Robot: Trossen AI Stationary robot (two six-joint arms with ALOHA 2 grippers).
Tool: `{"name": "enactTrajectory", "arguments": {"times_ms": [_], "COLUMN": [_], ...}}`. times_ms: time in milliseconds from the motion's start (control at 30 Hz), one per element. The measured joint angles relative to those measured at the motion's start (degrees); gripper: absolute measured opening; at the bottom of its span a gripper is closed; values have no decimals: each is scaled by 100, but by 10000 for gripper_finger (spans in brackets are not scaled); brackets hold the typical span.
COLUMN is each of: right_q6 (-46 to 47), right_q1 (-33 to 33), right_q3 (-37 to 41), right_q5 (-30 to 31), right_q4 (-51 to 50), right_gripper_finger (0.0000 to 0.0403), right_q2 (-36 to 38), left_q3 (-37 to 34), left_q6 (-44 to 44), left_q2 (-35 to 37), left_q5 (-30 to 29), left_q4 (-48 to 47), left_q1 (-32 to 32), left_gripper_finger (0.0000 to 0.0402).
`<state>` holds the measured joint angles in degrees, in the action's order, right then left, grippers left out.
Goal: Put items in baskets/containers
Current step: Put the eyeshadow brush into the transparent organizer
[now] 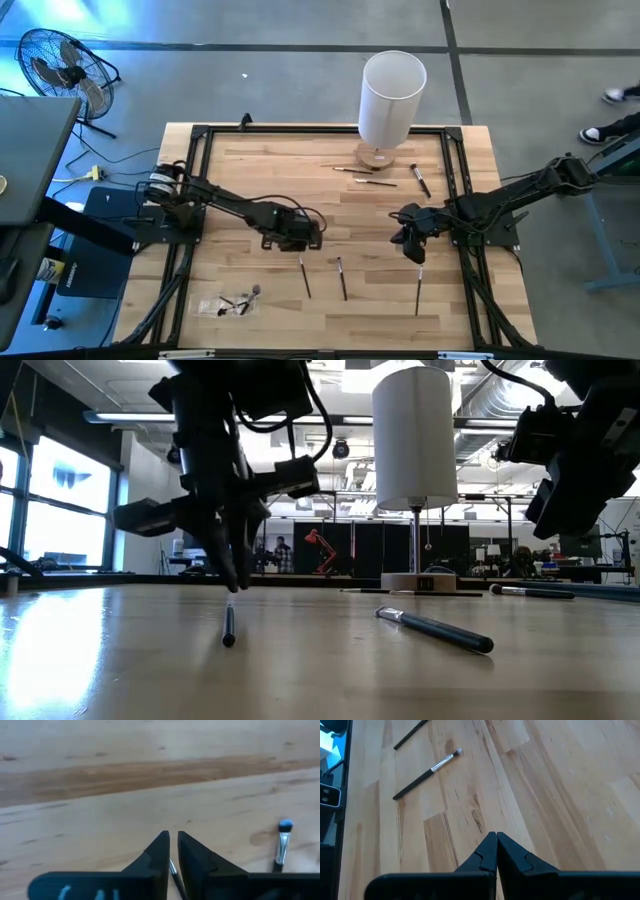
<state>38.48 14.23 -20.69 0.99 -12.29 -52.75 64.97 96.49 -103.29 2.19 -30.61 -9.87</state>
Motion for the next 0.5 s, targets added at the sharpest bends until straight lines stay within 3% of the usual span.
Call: {"name": "enactTrajectory", "arguments": {"times_ms": [233,500], "right_q6": [0,2], "right_q1": [0,1], "right_q3": [0,0], "right_q5": [-36,-43], "right_q4": [-22,-50], "right_gripper_finger": [0,0], "right_q2": [0,0], "left_q3": [-15,0], "left_q6": [-4,-22], "left_q2": [-199,-170], "left_q5": [-8,-473], "left_q4": [87,308], "left_q1": [-39,-25], "left_gripper_finger": [20,39]}}
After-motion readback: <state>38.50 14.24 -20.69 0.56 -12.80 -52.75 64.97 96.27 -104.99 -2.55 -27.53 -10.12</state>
